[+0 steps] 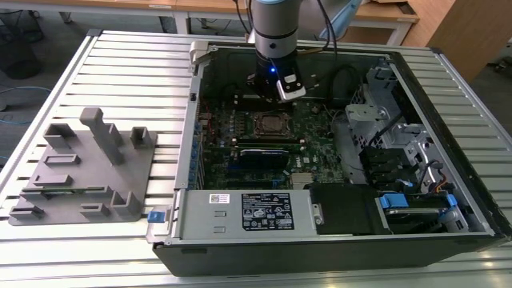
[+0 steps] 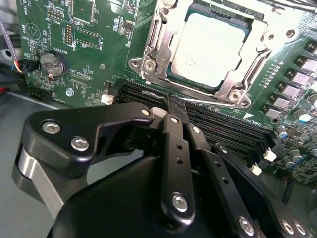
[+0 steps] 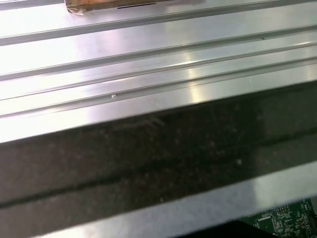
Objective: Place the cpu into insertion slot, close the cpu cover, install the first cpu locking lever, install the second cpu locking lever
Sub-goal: 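Install the first cpu locking lever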
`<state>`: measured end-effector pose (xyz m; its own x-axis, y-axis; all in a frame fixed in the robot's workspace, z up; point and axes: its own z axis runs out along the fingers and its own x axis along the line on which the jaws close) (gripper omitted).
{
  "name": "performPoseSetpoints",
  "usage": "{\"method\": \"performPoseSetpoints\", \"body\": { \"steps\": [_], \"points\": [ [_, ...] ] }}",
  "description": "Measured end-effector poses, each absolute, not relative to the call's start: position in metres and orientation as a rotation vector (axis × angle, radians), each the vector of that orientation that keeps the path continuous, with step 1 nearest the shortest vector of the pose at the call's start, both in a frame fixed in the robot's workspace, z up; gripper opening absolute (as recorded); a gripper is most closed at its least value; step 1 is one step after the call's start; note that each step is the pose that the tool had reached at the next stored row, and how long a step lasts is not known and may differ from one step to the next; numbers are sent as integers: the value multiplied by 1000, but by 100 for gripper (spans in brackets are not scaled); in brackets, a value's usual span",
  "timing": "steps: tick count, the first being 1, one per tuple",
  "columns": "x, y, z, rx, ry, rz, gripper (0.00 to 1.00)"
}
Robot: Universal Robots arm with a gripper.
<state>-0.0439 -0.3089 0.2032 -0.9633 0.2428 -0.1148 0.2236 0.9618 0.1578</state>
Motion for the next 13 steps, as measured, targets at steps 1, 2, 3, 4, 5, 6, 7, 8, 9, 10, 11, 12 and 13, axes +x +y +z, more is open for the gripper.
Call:
{"method": "performPoseSetpoints", "body": {
  "steps": [1,2,3,4,5,6,7,8,9,10,11,12,13],
  "points": [
    [-44,-309,203,360,2977,217,11],
    [-44,-308,203,363,2975,217,11],
    [-44,-308,203,367,2973,217,11],
    [-44,-308,202,370,2972,217,11],
    [-44,-308,202,375,2970,218,11],
    [-44,-307,202,379,2968,217,11],
    [-44,-307,202,383,2967,217,11],
    [-44,-307,202,387,2966,217,11],
    [-44,-307,202,391,2965,217,11],
    [-44,-306,202,396,2964,217,11],
    [-44,-306,202,400,2963,216,11],
    [-44,-306,202,404,2962,216,11],
    [-44,-306,201,409,2962,216,11]
  ]
}}
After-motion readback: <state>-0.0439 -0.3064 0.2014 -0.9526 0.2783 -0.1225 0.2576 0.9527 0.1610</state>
